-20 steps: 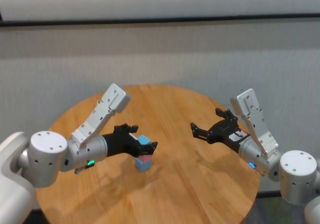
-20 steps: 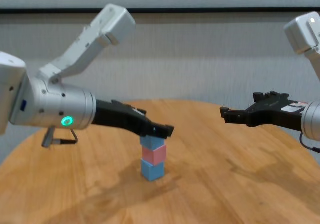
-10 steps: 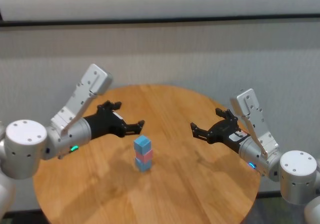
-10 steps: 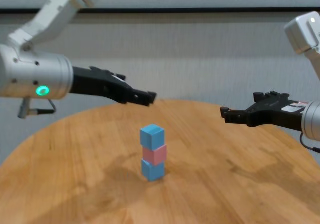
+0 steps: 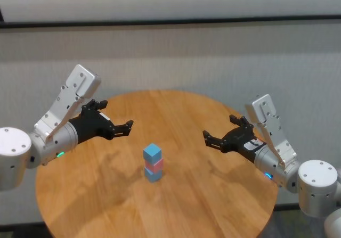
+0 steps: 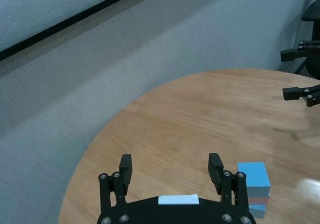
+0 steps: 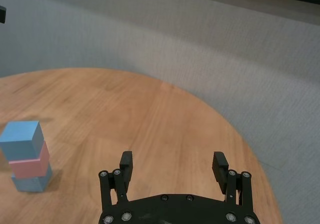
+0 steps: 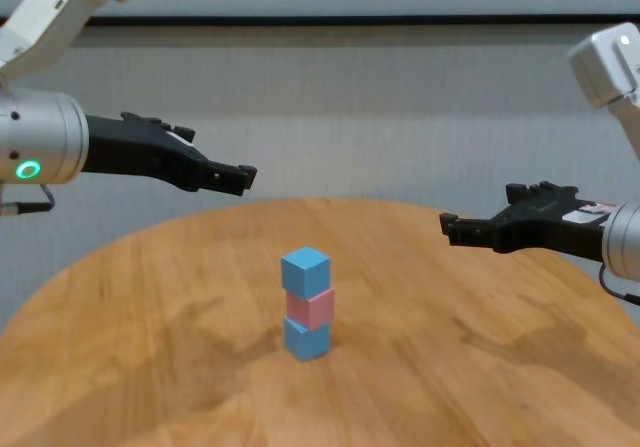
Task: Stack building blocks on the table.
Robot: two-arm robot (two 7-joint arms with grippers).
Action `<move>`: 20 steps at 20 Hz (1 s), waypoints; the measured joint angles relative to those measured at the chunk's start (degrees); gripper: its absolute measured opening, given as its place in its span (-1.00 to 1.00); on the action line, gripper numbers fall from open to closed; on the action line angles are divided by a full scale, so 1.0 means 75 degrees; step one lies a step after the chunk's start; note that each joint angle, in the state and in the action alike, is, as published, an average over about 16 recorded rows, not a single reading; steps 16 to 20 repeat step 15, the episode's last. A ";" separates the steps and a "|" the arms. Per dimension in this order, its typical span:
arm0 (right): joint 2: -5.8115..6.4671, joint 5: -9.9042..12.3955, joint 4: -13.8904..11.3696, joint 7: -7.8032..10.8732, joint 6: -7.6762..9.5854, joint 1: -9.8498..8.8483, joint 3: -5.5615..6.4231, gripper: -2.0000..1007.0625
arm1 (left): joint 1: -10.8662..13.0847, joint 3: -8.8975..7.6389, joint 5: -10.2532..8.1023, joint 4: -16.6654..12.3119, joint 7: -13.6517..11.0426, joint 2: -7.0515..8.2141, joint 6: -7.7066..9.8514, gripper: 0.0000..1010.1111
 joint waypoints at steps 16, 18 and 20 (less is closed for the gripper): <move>0.0000 0.0000 0.0000 0.0000 0.0000 0.0000 0.0000 1.00 | 0.0016 -0.0022 0.0044 0.0018 0.0026 0.0025 -0.0044 0.98; 0.0000 0.0000 0.0000 0.0000 0.0000 0.0000 0.0000 1.00 | 0.0016 -0.0022 0.0044 0.0018 0.0026 0.0025 -0.0044 0.98; 0.0000 0.0000 0.0000 0.0000 0.0000 0.0000 0.0000 1.00 | 0.0016 -0.0022 0.0044 0.0018 0.0026 0.0025 -0.0044 0.98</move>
